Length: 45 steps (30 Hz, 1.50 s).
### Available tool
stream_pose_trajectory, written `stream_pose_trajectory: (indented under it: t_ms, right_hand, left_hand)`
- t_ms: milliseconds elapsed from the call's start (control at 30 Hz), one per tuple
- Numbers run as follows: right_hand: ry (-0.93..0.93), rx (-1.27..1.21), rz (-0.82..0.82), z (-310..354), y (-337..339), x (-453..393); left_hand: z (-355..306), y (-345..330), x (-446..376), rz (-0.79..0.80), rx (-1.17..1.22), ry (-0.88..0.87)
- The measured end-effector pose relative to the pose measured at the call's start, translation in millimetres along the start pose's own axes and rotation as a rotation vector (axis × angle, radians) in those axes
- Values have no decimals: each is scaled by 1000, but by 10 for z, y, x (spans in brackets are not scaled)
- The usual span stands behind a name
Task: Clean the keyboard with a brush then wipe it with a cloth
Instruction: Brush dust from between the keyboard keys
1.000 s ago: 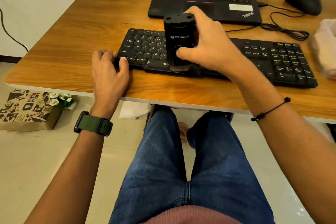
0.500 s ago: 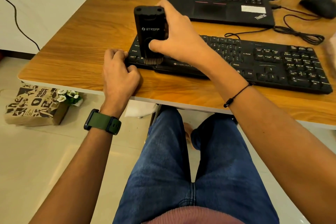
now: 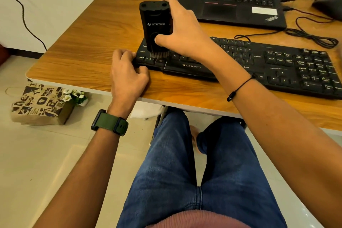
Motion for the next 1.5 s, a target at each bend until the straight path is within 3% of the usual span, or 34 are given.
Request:
stream_pose_trajectory:
  t_ms: [567, 733, 933, 1100, 1333, 1500]
  right_hand:
    - [52, 33, 31, 132, -263, -210]
    - [-35, -107, 97, 106, -299, -234]
    - [-9, 102, 18, 70, -191, -333]
    - [22, 104, -36, 98, -141, -347]
    - [-131, -175, 101, 2, -293, -268]
    - [3, 126, -38, 27, -155, -298]
  left_hand:
    - [53, -41, -25, -1, 39, 31]
    - [82, -3, -32, -7, 123, 66]
    - [102, -1, -36, 4, 138, 71]
    - [99, -7, -35, 3, 137, 67]
    - [104, -18, -35, 15, 131, 71]
    - [108, -20, -34, 7, 133, 66]
Point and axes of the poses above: each hand's wrist, its own x-axis away from the middle knuckle, its own y-axis out of the back of the hand, z = x × y, the point moved 6 cm from there along -x, towards the middle knuckle, and after that the axes turned 4 degrees about y, right-handed, at the moved point
